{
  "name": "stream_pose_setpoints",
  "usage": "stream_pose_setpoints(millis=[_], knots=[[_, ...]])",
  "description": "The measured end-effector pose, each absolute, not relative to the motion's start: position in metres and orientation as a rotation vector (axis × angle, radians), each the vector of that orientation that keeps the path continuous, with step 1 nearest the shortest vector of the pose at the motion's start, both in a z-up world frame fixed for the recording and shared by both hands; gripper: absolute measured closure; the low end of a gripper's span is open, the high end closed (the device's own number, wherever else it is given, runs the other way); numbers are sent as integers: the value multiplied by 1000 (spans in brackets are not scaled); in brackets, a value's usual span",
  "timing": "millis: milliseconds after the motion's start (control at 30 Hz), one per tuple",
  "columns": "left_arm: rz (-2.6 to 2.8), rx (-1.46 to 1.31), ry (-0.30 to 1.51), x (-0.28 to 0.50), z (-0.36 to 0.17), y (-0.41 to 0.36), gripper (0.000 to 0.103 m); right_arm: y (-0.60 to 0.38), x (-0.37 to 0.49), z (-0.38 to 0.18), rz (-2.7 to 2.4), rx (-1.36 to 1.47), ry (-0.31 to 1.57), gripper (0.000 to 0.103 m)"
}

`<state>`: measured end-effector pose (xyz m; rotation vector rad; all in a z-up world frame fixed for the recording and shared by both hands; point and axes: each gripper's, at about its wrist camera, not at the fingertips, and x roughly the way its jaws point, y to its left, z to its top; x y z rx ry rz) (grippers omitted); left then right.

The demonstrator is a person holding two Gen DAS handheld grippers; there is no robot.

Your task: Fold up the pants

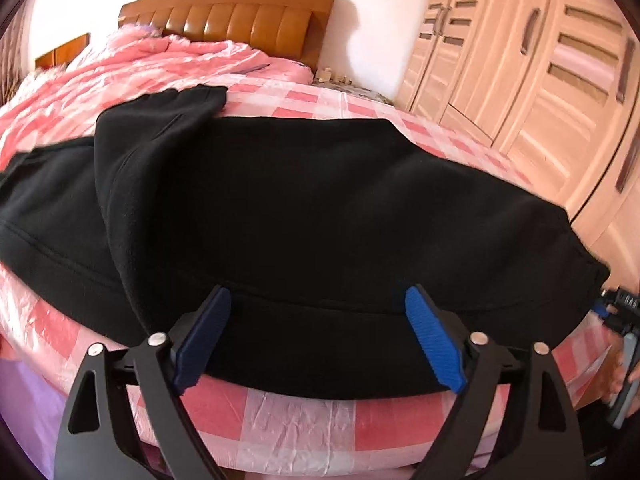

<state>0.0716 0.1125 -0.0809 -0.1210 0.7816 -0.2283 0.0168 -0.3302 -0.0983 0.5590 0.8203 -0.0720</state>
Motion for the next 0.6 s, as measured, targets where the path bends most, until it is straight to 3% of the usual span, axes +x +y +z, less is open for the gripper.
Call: stream_pose_setpoints(millis=[200, 267, 333, 467, 600], knots=[[-233, -75, 766, 68, -85, 106, 7, -323, 34, -102, 1, 619, 795, 50], [-235, -68, 767, 69, -85, 105, 6, -321, 40, -106, -7, 617, 771, 70], [-236, -59, 770, 69, -85, 103, 6, -323, 38, -110, -12, 653, 741, 80], [-262, -104, 793, 71, -72, 105, 6, -324, 12, -82, -84, 583, 617, 85], [-259, -53, 771, 79, -62, 96, 6, -339, 12, -93, -128, 580, 686, 85]])
